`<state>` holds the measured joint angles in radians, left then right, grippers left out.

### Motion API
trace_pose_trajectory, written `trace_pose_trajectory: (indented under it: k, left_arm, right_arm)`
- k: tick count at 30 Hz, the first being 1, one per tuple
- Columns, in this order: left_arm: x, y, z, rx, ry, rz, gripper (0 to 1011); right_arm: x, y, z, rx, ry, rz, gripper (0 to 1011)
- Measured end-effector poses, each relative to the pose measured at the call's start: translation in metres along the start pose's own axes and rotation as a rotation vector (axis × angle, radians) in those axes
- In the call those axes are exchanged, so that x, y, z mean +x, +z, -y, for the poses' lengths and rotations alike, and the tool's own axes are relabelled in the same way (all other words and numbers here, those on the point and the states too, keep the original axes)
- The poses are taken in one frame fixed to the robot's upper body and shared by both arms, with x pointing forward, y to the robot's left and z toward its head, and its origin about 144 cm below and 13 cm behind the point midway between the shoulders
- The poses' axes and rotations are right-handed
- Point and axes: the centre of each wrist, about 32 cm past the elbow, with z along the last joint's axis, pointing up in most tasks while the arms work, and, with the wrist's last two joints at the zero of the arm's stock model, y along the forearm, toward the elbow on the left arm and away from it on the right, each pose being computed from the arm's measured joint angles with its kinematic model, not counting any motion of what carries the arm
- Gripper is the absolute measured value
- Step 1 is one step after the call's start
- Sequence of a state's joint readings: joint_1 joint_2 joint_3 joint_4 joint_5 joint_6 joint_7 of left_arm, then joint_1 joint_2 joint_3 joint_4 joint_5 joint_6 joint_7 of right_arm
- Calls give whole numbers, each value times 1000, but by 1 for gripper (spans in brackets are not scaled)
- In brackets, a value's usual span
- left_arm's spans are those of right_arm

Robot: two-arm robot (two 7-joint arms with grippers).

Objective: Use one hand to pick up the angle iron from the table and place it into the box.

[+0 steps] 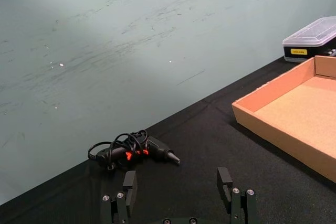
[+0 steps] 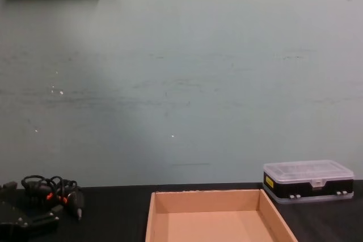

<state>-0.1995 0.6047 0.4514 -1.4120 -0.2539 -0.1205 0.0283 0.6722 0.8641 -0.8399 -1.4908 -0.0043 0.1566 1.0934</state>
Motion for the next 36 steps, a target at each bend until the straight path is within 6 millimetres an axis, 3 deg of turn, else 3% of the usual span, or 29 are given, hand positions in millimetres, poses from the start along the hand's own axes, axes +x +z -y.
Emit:
trace_pose_trajectory:
  k: [7,17,24,36]
  left_arm:
    - [0,0,0,0,0,0,1000]
    - [0,0,0,0,0,0,1000]
    - [0,0,0,0,0,0,1000]
    - [0,0,0,0,0,0,1000]
  right_arm:
    - [2,-2,-2,-3,1,-7,995]
    - [3,-4,-3,10,-5,-14,737]
    - [4,-6,-2,21,-9,-14,479]
    - [5,-6,-1,28,-9,-9,127]
